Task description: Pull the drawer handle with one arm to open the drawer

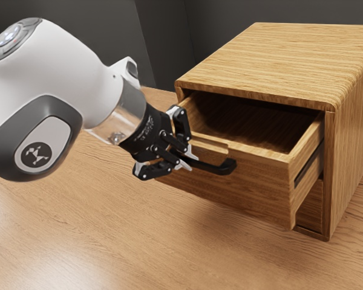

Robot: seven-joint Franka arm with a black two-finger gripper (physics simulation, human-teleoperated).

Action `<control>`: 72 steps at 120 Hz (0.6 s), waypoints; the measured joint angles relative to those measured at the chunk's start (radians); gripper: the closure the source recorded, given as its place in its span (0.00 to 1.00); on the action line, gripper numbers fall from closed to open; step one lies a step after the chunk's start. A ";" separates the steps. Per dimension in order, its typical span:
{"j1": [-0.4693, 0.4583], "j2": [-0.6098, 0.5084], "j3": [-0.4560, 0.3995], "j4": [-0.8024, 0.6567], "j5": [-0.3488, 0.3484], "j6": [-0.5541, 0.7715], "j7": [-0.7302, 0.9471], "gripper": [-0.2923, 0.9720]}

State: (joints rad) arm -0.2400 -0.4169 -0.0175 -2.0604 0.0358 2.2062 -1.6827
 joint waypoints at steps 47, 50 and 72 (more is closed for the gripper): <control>0.000 -0.058 -0.026 -0.045 0.000 -0.010 -0.002 0.85; 0.000 -0.060 -0.030 -0.046 0.000 -0.010 -0.002 0.85; -0.001 -0.089 -0.042 -0.069 0.000 -0.012 -0.004 0.85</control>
State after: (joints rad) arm -0.2412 -0.5057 -0.0593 -2.1290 0.0359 2.1941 -1.6864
